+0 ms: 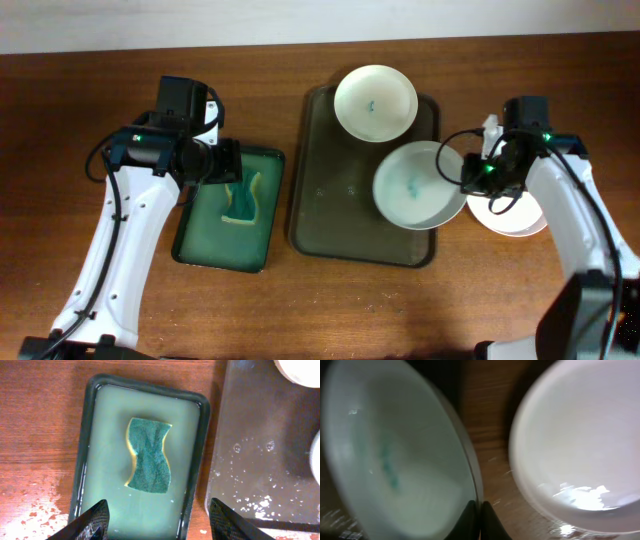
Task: Clean dirty plates on tray and stack at the side
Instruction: 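Slide the right-side plate down the tray and grip its rim, then grasp the sponge with the left gripper and scrub the held plate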
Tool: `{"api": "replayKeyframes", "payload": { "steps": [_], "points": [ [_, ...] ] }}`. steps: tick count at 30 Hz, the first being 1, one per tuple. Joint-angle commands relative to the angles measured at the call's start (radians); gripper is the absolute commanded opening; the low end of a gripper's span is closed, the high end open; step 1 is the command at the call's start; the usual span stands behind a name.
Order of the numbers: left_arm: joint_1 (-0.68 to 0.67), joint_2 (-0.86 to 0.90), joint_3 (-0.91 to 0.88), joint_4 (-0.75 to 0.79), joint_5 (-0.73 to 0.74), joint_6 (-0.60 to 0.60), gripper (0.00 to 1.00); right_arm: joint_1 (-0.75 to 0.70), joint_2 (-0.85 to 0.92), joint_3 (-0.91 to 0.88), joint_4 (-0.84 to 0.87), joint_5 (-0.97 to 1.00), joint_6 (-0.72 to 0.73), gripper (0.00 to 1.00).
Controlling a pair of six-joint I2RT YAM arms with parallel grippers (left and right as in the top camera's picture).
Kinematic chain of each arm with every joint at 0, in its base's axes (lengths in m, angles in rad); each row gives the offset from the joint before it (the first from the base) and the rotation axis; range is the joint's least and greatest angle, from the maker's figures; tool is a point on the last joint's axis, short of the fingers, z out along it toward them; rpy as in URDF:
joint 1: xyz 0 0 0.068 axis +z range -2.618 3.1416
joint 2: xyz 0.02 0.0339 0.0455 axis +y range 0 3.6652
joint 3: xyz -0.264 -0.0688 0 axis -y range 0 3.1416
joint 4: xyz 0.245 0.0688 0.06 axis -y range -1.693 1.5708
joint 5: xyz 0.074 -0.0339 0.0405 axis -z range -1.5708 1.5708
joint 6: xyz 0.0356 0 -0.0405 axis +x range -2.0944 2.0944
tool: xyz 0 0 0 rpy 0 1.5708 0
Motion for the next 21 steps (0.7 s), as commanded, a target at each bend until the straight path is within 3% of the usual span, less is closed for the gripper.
{"api": "replayKeyframes", "payload": {
  "steps": [1, 7, 9, 11, 12, 14, 15, 21],
  "points": [
    [0.009, 0.006, -0.055, 0.019, -0.024, 0.002, 0.59, 0.130, 0.000, 0.002, -0.055, -0.054, 0.075, 0.04],
    [0.003, 0.152, -0.288, 0.296, 0.000, 0.003, 0.51, 0.269, 0.029, -0.122, 0.085, 0.061, 0.294, 0.04],
    [-0.004, 0.243, -0.300, 0.364, -0.004, 0.003, 0.38, 0.270, 0.029, -0.123, 0.106, 0.060, 0.294, 0.04],
    [-0.007, 0.311, -0.300, 0.402, -0.008, 0.003, 0.32, 0.270, 0.029, -0.124, 0.112, 0.059, 0.293, 0.04],
    [-0.007, 0.360, -0.300, 0.412, -0.007, 0.002, 0.22, 0.270, 0.029, -0.125, 0.110, 0.059, 0.293, 0.04],
    [-0.007, 0.411, -0.300, 0.410, -0.004, 0.003, 0.03, 0.270, 0.029, -0.133, 0.111, 0.059, 0.293, 0.05],
    [-0.007, 0.419, -0.300, 0.408, -0.004, 0.003, 0.00, 0.270, 0.029, -0.139, 0.113, 0.059, 0.293, 0.06],
    [-0.007, 0.327, -0.126, 0.204, -0.003, 0.003, 0.00, 0.270, 0.029, -0.237, 0.240, 0.059, 0.285, 0.04]
  ]
}}
